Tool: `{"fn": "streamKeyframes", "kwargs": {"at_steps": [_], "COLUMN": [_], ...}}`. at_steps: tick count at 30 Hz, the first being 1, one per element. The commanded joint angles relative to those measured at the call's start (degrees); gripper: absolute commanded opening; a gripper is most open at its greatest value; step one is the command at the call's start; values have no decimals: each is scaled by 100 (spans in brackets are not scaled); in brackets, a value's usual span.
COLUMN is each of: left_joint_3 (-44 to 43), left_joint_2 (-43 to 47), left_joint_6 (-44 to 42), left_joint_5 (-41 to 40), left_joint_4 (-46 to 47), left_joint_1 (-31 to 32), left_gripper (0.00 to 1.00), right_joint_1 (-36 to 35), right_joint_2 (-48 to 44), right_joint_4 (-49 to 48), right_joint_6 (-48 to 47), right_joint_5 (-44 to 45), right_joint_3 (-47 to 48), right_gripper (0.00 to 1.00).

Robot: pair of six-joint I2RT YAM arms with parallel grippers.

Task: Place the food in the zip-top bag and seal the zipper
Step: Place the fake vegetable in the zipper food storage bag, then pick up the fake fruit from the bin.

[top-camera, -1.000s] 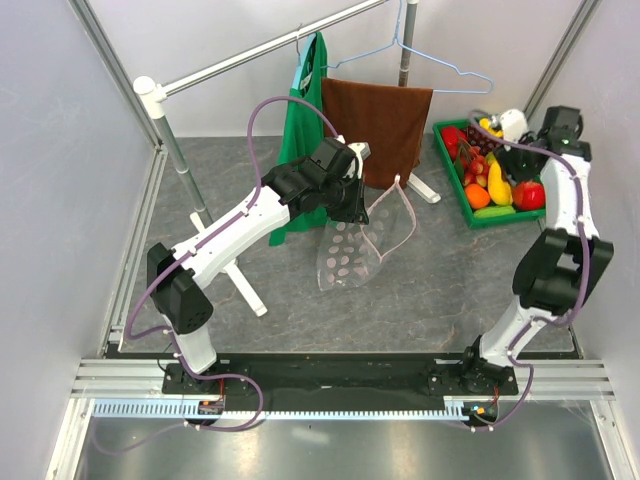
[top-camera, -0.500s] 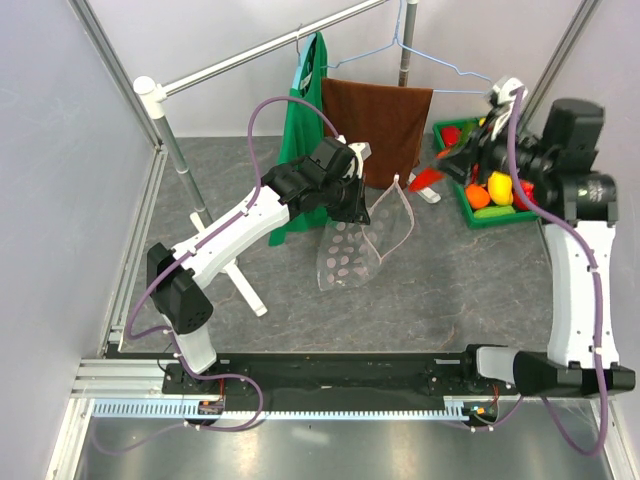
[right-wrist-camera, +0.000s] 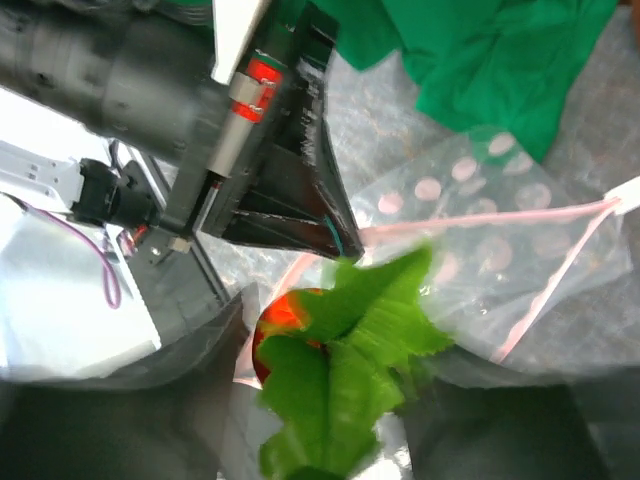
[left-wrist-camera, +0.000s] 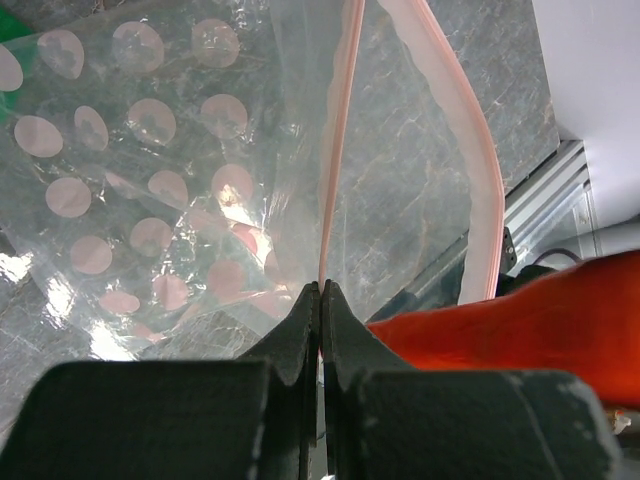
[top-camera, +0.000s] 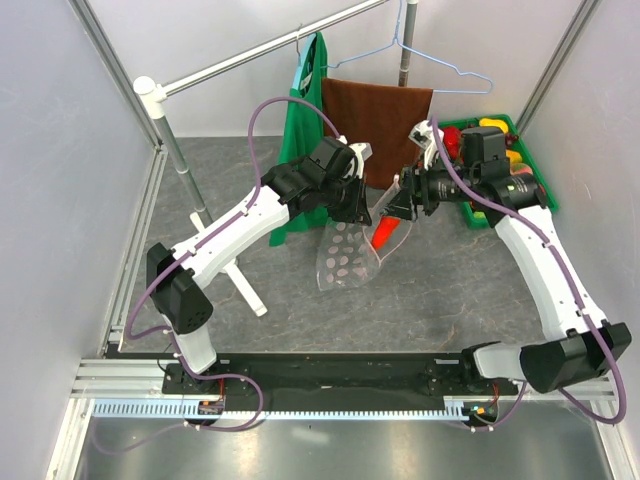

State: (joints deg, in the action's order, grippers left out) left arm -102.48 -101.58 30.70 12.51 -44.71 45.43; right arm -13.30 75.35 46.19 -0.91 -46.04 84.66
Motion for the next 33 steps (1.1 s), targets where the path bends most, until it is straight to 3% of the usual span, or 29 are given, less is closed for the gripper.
{"fn": "streamKeyframes", "kwargs": {"at_steps": [1, 3, 6, 13, 19, 26, 33], "left_joint_3": [-44, -44, -36, -36, -44, -44, -18], "left_joint_2": [209, 200, 218, 218, 165, 139, 121], "left_joint_6": [121, 112, 112, 112, 156, 191, 200], "left_joint_5": [155, 164, 173, 208, 243, 234, 260], "left_joint_4": [208, 217, 217, 217, 252, 270, 296], "left_joint_1": [-25, -25, -34, -78, -87, -87, -87], "left_gripper": [2, 2, 2, 2, 2, 2, 2], "right_joint_1": [-50, -41, 186, 2066, 3165, 3395, 3387], "right_joint_2": [137, 181, 252, 647, 1822, 3037, 3907], "right_joint_4": [153, 205, 250, 56, -23, -409, -822], "right_joint_6": [-15, 38, 82, -49, -911, -947, -692], "right_joint_5": [394, 673, 903, 544, 1185, 2745, 3645], "right_joint_3": [234, 444, 787, 1245, 1438, 1966, 2204], "right_gripper": [78, 90, 94, 95, 94, 95, 98]}}
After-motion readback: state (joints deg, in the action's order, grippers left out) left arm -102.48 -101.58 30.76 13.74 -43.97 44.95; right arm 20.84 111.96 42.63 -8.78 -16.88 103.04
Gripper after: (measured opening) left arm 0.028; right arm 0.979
